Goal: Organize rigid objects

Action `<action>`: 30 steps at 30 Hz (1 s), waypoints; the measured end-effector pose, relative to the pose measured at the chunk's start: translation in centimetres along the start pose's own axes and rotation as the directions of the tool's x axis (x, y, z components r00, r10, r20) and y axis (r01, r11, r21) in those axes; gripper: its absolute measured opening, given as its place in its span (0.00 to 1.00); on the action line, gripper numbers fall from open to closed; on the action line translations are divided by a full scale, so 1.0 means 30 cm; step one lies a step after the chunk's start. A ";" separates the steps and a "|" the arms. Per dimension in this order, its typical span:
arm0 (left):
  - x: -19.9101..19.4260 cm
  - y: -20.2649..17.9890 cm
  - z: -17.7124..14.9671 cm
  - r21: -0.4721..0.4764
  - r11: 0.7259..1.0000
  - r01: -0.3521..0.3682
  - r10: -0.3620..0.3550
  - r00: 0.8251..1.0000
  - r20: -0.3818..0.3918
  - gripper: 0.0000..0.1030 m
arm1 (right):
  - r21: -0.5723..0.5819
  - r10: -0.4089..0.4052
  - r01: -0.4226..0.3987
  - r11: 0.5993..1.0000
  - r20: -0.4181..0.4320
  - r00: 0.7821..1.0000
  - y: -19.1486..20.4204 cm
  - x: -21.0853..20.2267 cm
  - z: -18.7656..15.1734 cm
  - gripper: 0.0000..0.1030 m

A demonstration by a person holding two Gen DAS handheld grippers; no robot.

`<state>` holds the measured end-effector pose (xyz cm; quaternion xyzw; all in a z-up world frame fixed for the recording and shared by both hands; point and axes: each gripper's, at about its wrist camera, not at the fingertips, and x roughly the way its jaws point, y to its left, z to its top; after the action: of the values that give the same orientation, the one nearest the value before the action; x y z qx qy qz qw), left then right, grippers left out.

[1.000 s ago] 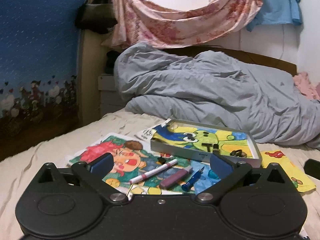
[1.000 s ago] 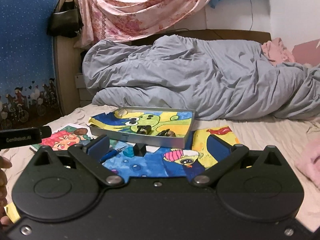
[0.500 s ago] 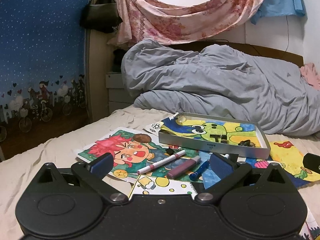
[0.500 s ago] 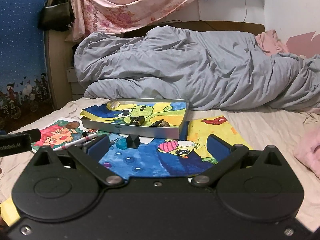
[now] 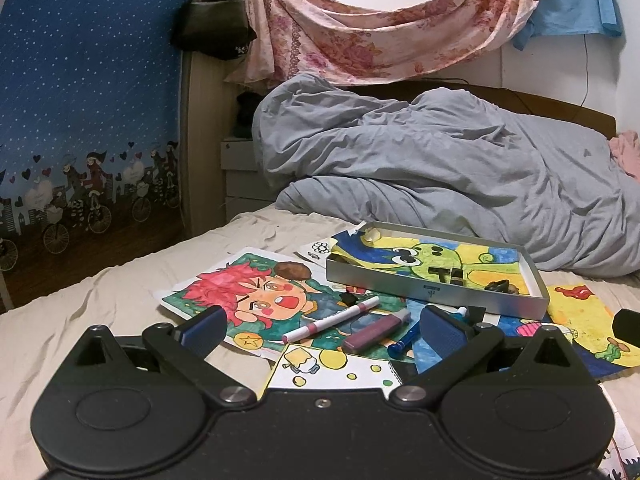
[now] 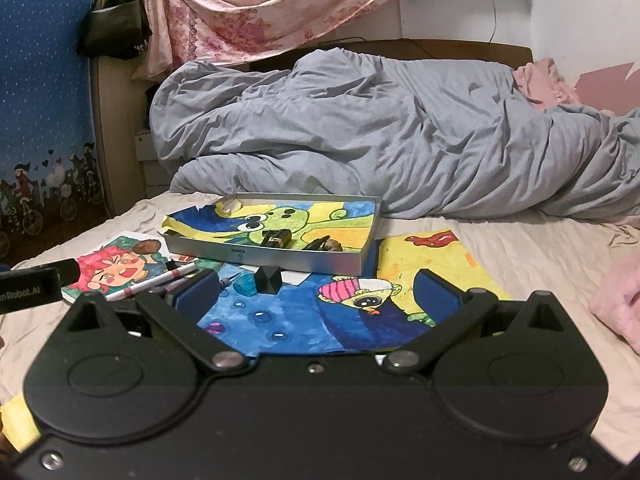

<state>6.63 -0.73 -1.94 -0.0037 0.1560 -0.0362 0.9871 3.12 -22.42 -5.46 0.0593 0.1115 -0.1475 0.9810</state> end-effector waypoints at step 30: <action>0.017 0.010 -0.013 -0.001 1.000 -0.006 0.006 1.000 -0.012 0.99 | -0.020 0.038 -0.038 0.999 -0.025 0.999 0.000 0.034 0.001 1.00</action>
<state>7.02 -0.48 -2.47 -0.0033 0.1618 -0.0331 0.9863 4.06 -22.69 -5.65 0.0531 0.1240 -0.1270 0.9827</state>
